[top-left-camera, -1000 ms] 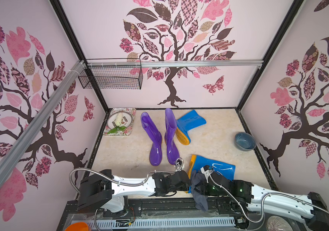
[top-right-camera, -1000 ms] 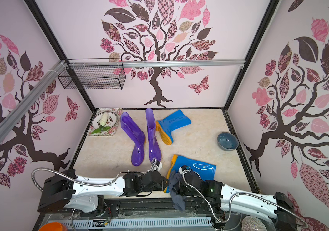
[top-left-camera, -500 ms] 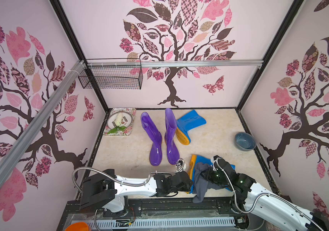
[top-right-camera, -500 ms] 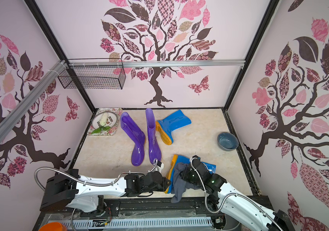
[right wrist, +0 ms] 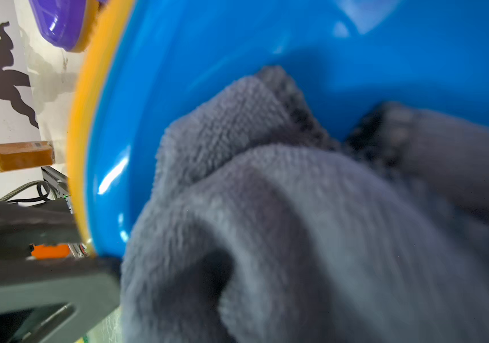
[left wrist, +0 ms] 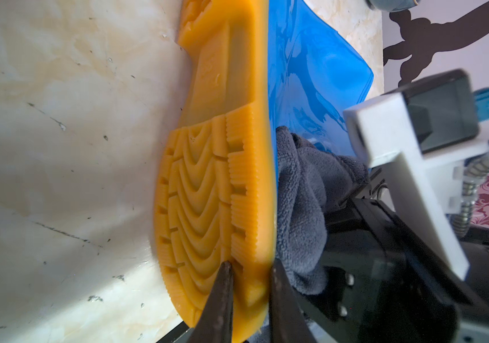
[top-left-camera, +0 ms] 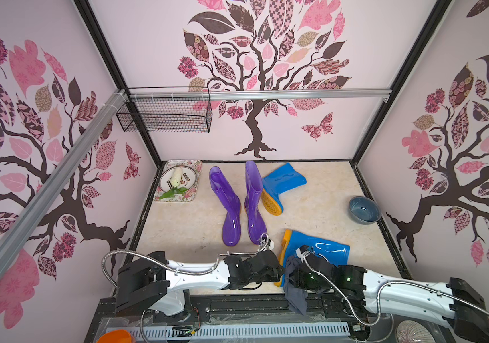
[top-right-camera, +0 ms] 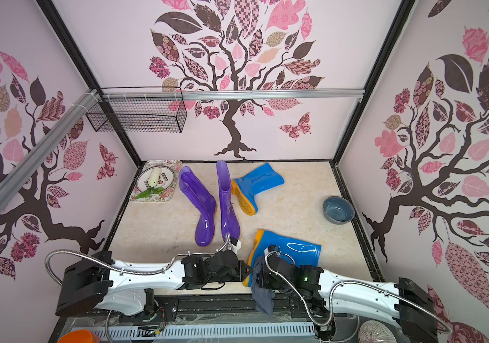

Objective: Wipe the rubber boots with a cloth
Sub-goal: Wipe the dirt off the rubber boot.

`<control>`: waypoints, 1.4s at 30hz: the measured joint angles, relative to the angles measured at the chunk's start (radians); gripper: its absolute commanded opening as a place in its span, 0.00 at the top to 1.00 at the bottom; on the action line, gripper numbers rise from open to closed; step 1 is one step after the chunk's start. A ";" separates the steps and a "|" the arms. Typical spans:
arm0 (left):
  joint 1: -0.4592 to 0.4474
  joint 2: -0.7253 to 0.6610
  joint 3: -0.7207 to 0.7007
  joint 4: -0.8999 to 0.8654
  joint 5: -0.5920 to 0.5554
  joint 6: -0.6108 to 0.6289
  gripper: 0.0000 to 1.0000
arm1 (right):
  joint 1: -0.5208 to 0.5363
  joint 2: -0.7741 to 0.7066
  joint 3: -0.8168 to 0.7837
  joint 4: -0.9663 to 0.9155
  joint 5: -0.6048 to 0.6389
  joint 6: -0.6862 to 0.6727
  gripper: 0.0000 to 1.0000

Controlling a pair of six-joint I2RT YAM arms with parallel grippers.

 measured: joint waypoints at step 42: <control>-0.052 0.021 0.000 0.018 -0.087 -0.025 0.87 | -0.676 0.498 0.393 0.097 -0.253 -0.482 1.00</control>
